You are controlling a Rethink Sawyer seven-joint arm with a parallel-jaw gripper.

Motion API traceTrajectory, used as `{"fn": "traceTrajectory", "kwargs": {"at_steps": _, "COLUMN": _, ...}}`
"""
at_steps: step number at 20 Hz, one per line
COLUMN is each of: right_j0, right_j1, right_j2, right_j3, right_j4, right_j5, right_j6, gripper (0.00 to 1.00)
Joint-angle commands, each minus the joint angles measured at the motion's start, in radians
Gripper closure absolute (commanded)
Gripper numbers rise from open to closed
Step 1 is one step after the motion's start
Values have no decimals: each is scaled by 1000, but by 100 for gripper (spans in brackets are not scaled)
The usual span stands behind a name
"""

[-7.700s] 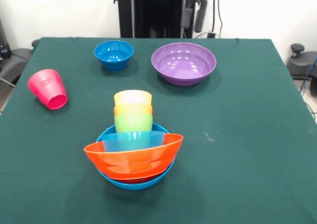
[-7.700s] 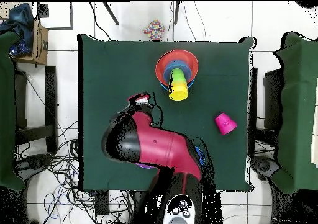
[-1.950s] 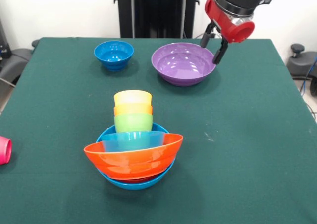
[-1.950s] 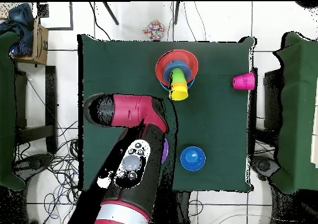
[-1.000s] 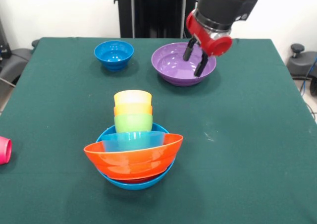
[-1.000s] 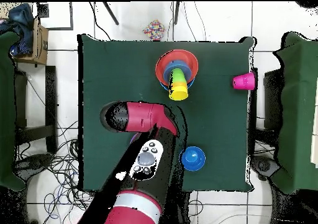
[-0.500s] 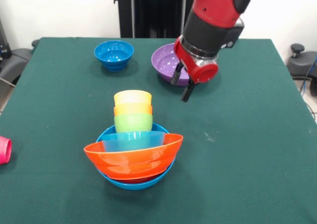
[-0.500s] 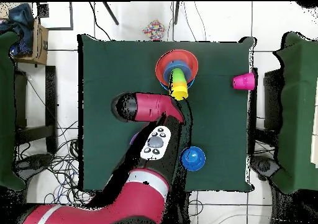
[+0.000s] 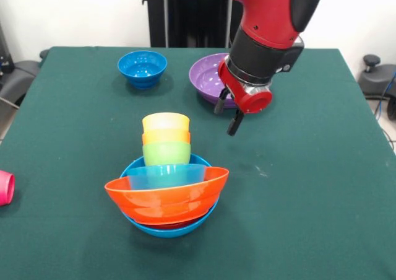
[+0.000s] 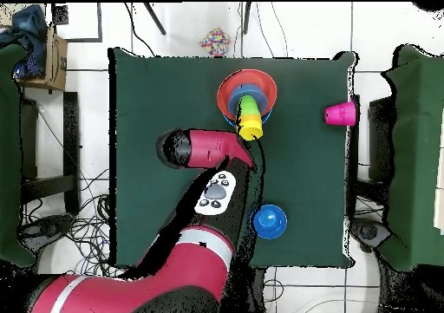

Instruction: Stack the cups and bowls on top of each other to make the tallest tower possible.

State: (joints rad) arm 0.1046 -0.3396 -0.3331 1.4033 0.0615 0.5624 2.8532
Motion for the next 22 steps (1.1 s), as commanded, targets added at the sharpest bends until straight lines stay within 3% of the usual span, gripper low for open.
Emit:
{"fn": "traceTrajectory", "kwargs": {"at_steps": 1, "right_j0": -4, "right_j1": -34, "right_j2": 80, "right_j3": 76, "right_j4": -3, "right_j5": 114, "right_j6": 3, "gripper": 0}}
{"fn": "traceTrajectory", "kwargs": {"at_steps": 5, "right_j0": -30, "right_j1": -111, "right_j2": 82, "right_j3": 85, "right_j4": 2, "right_j5": 232, "right_j6": -40, "gripper": 0}}
{"fn": "traceTrajectory", "kwargs": {"at_steps": 14, "right_j0": -39, "right_j1": -225, "right_j2": 82, "right_j3": 113, "right_j4": 7, "right_j5": 385, "right_j6": -42, "gripper": 0}}
{"fn": "traceTrajectory", "kwargs": {"at_steps": 22, "right_j0": -19, "right_j1": -166, "right_j2": 103, "right_j3": 150, "right_j4": 33, "right_j5": 241, "right_j6": 66, "gripper": 0}}
